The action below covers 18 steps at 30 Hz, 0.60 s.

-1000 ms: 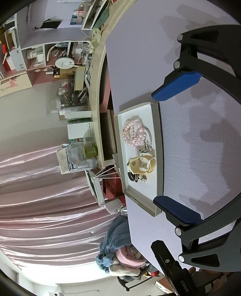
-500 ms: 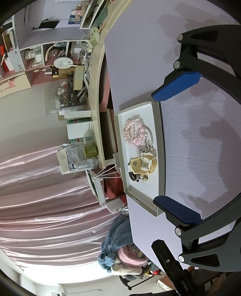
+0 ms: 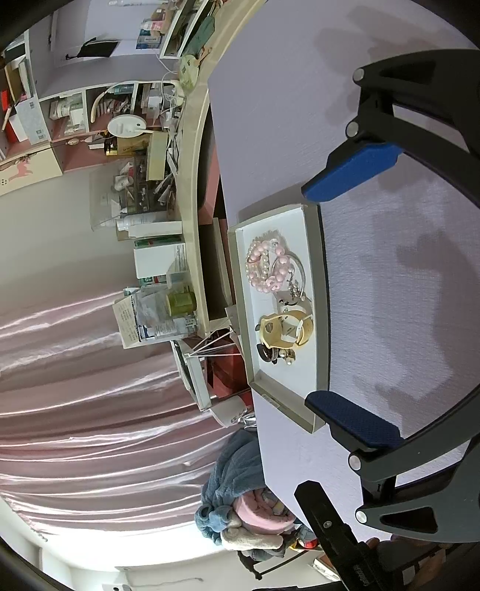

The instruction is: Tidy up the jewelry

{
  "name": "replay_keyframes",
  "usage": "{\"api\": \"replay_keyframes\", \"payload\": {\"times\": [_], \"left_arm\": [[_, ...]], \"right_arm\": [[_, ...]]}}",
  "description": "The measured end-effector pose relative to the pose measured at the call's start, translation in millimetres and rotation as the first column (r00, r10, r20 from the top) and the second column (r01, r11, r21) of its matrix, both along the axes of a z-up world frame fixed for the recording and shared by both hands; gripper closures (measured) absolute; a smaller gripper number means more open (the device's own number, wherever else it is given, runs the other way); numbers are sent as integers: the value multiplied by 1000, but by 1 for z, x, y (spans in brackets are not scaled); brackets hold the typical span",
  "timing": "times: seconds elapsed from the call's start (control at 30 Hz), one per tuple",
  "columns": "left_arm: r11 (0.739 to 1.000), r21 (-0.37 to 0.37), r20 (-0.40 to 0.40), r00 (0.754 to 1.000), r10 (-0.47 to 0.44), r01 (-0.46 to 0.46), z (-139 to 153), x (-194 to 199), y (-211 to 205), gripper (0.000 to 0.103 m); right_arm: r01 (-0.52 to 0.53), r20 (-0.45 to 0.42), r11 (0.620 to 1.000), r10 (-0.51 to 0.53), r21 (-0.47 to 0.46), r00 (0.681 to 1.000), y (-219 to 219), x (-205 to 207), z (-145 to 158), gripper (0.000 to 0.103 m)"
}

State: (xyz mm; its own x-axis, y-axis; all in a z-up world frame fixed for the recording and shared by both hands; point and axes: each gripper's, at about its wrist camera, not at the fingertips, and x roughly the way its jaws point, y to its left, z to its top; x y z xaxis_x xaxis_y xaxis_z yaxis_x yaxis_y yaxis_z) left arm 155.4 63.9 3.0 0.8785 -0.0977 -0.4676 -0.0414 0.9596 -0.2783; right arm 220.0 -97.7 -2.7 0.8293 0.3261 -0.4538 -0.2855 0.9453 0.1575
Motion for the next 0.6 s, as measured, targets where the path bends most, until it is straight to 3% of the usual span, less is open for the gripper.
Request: {"api": "replay_keyframes", "payload": {"times": [0.6], "left_arm": [[1000, 9, -8, 1000, 6, -6, -3, 2, 2, 2]], "right_arm": [[0, 0, 1000, 0, 1, 1000, 0, 0, 0, 1]]}}
